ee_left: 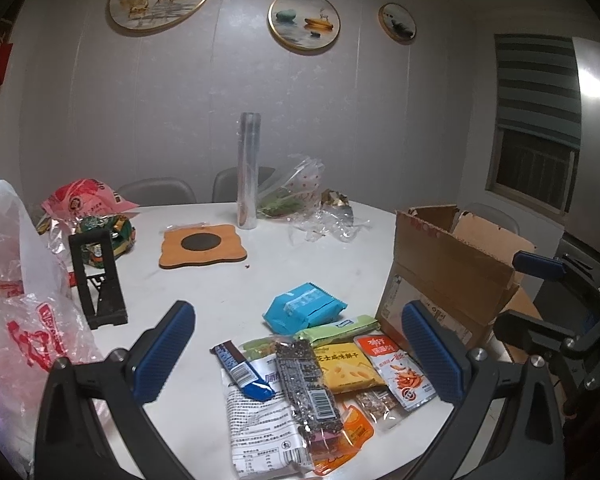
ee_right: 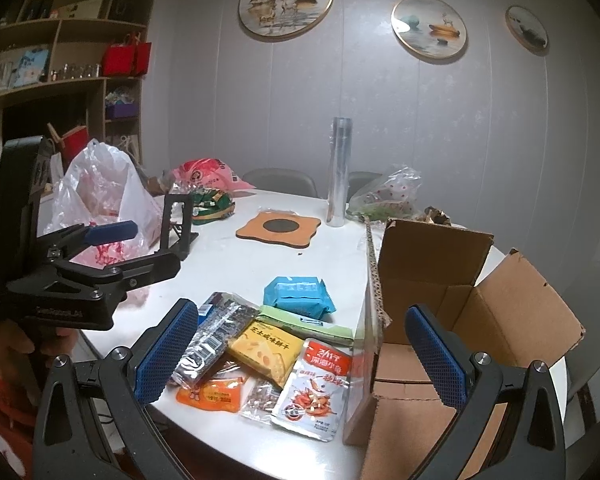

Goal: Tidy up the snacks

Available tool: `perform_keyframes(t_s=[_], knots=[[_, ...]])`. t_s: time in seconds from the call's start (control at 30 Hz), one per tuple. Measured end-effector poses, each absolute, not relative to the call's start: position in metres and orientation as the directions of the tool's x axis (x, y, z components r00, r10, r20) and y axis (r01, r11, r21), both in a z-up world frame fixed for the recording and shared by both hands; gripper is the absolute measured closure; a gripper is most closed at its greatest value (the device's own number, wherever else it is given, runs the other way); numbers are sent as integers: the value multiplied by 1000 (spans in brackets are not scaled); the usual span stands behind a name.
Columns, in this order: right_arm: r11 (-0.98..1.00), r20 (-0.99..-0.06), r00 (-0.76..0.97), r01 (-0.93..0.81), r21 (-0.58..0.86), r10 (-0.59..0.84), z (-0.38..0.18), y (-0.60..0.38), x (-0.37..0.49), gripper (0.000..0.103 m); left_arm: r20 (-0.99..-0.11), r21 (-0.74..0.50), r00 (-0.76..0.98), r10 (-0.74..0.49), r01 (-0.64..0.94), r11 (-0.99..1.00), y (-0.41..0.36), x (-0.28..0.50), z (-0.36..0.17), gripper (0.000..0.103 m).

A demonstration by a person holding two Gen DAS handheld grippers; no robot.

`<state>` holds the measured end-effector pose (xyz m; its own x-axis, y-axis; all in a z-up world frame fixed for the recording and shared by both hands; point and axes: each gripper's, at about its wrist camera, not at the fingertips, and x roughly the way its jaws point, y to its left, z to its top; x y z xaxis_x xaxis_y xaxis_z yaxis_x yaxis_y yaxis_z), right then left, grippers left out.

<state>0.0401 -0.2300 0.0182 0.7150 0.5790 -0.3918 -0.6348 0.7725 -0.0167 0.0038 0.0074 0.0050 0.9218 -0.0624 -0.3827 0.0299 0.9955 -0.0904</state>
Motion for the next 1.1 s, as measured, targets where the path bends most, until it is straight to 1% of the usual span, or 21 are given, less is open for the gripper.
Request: perform_keyframes(t_s=[0.17, 0.23, 0.27, 0.37, 0.43, 0.47, 0.5, 0.53, 0.6, 0.7, 0.8, 0.83, 0.9, 1.1], knots=[[784, -399, 749, -611, -105, 530, 26, -216, 28, 0, -351, -121, 929, -113, 75, 990, 23, 1, 6, 1], [773, -379, 751, -621, -129, 540, 30, -208, 20, 0, -347, -122, 929, -126, 88, 989, 31, 1, 6, 1], [767, -360, 762, -620, -165, 539, 31, -205, 16, 0, -346, -122, 929, -130, 93, 988, 35, 1, 6, 1], [743, -387, 748, -638, -200, 539, 31, -186, 10, 0, -331, -133, 930, -161, 123, 984, 49, -1, 3, 1], [712, -418, 708, -679, -179, 569, 26, -173, 10, 10, -341, -144, 925, -170, 128, 981, 60, -1, -1, 1], [704, -429, 694, -690, -167, 578, 23, -167, 11, 18, -352, -153, 919, -178, 130, 980, 66, 0, -5, 1], [698, -451, 678, -700, -154, 580, 18, -160, 13, 21, -365, -163, 912, -185, 133, 978, 70, 2, -9, 1], [692, -475, 659, -709, -133, 583, 12, -153, 16, 23, -380, -170, 904, -194, 138, 976, 75, 4, -13, 1], [693, -512, 624, -717, -75, 591, -1, -142, 24, 33, -426, -165, 885, -188, 129, 978, 81, 10, -25, 1], [698, -559, 582, -716, -7, 591, -25, -127, 40, 35, -499, -135, 851, -163, 110, 985, 85, 19, -44, 1], [704, -626, 523, -708, 58, 578, -48, -118, 52, 36, -528, -141, 833, -166, 107, 984, 88, 23, -60, 1], [706, -629, 514, -704, 80, 583, -54, -115, 56, 36, -534, -153, 827, -174, 108, 982, 89, 23, -65, 1], [717, -663, 492, -689, 100, 565, -64, -111, 62, 37, -544, -174, 818, -185, 106, 979, 93, 23, -73, 1], [732, -678, 481, -670, 125, 556, -77, -98, 78, 38, -575, -145, 799, -173, 109, 983, 92, 23, -83, 1]])
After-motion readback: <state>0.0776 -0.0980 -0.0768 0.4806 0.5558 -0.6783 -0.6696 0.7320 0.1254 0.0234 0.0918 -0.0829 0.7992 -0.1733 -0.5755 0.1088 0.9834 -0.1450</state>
